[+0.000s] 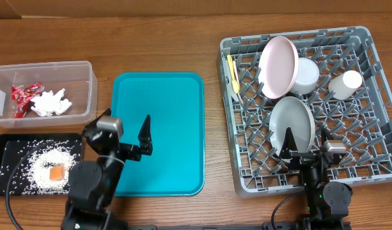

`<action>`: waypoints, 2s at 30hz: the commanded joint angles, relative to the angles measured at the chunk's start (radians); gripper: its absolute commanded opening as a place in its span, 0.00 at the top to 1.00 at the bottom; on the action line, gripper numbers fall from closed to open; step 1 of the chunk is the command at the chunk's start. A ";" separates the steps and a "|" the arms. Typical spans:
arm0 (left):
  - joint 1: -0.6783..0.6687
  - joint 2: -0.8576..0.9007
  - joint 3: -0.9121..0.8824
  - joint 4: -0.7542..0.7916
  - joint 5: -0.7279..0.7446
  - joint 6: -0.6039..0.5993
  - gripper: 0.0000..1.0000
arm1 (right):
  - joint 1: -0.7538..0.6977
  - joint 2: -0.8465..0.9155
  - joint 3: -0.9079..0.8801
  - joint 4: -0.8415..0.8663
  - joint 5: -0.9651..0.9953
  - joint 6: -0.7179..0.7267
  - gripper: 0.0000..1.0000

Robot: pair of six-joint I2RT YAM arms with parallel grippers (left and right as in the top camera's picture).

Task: Sort waste into correct bins and load items into the dishwasher rack

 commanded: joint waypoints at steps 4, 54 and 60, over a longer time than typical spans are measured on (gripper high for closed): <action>-0.007 -0.170 -0.167 0.127 -0.002 0.031 0.00 | -0.003 -0.010 -0.010 0.006 0.006 -0.007 0.00; 0.125 -0.450 -0.424 0.005 0.021 0.065 0.00 | -0.003 -0.010 -0.010 0.006 0.006 -0.007 0.00; 0.125 -0.450 -0.424 0.005 0.021 0.065 0.00 | -0.003 -0.010 -0.010 0.006 0.006 -0.007 0.00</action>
